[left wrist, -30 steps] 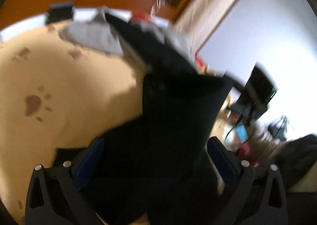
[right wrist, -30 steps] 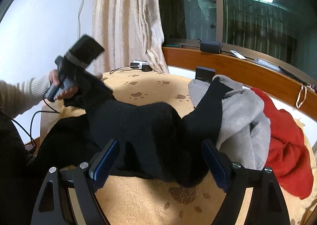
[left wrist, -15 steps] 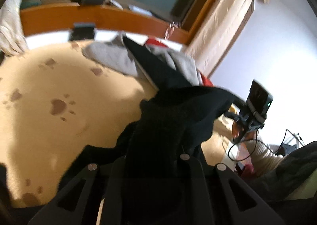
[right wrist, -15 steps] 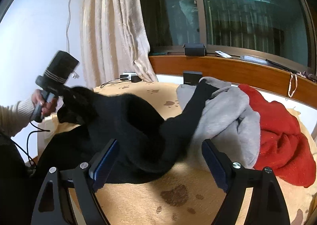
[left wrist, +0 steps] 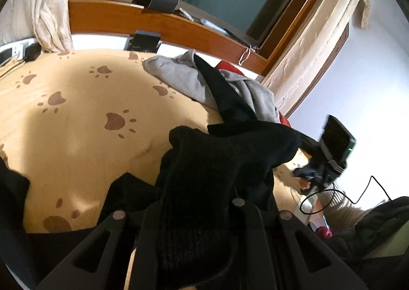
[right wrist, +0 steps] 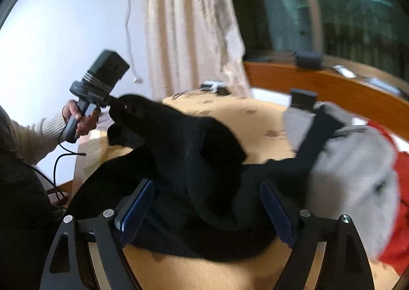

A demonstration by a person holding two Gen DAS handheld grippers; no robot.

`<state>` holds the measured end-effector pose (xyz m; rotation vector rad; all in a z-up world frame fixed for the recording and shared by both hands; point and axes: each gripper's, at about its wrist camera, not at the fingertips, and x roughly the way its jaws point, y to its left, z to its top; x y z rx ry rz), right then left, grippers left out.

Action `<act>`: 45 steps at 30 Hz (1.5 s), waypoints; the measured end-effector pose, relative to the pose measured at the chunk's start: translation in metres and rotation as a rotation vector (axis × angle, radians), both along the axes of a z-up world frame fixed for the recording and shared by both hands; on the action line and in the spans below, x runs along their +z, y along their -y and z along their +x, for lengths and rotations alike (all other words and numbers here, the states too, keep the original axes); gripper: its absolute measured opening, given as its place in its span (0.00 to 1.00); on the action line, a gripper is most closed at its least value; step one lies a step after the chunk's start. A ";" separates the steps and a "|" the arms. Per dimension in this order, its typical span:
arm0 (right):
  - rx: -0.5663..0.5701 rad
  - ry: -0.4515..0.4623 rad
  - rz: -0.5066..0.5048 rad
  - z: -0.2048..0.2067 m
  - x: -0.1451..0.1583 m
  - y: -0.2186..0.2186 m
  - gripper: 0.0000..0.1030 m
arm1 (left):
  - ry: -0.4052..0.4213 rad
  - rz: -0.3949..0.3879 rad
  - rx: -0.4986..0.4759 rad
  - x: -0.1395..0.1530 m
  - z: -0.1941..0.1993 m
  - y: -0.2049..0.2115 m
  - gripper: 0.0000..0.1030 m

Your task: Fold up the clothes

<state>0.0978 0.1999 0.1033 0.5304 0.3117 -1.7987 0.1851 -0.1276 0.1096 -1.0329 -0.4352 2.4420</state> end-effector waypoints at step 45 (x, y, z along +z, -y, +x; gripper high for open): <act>-0.563 -0.898 -0.596 0.154 0.261 0.011 0.05 | -1.034 0.163 0.293 0.249 0.162 -0.025 0.15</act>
